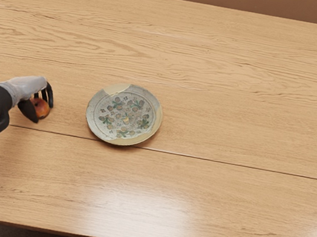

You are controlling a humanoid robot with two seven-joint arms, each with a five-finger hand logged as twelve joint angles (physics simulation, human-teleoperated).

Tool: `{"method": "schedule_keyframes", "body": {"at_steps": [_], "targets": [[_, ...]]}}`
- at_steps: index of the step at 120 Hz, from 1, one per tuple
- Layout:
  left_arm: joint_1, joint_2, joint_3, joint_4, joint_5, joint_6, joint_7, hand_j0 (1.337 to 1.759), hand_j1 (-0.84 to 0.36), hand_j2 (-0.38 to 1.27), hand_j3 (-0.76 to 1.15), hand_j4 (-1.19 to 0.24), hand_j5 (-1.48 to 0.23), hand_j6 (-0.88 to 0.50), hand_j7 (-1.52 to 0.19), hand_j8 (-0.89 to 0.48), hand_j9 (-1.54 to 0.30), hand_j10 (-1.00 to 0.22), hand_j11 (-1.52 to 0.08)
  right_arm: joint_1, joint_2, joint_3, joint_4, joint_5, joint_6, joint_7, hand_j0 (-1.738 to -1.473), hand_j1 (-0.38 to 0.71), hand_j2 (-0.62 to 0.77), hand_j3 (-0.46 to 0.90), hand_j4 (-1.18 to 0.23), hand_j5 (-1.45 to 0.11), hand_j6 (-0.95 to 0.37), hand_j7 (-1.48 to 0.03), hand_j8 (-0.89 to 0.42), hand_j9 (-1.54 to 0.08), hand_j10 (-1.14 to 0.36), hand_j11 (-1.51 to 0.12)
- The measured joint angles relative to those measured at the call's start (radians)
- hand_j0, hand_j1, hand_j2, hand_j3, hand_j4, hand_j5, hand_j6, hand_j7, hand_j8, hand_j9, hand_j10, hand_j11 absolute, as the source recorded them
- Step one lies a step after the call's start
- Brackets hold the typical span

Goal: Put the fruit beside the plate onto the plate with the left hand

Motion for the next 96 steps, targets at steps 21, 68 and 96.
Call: {"method": "schedule_keyframes", "body": {"at_steps": [21, 68, 96], "targets": [[-0.007, 0.004, -0.002, -0.008, -0.021, -0.004, 0.0, 1.649, -0.29, 0.34, 0.0, -0.78, -1.0, -0.45, -1.02, -0.41, -1.04, -0.68, -1.04, 0.0, 0.0, 0.0, 0.0, 0.0, 0.0, 0.0, -1.658, -0.35, 0.0, 0.0, 0.0, 0.0, 0.0, 0.0, 0.0, 0.0, 0.0, 0.0], [-0.12, 0.013, -0.021, -0.053, -0.089, -0.006, -0.002, 1.654, -0.33, 0.6, 0.0, -0.8, -1.14, -0.44, -1.1, -0.43, -1.1, -0.72, -1.1, 0.0, 0.0, 0.0, 0.0, 0.0, 0.0, 0.0, -1.658, -0.35, 0.0, 0.0, 0.0, 0.0, 0.0, 0.0, 0.0, 0.0, 0.0, 0.0], [-0.156, 0.014, -0.023, -0.085, -0.124, -0.007, -0.001, 1.654, -0.39, 0.78, 0.0, -0.83, -1.19, -0.44, -1.13, -0.43, -1.13, -0.75, -1.14, 0.0, 0.0, 0.0, 0.0, 0.0, 0.0, 0.0, -1.658, -0.35, 0.0, 0.0, 0.0, 0.0, 0.0, 0.0, 0.0, 0.0, 0.0, 0.0]]}}
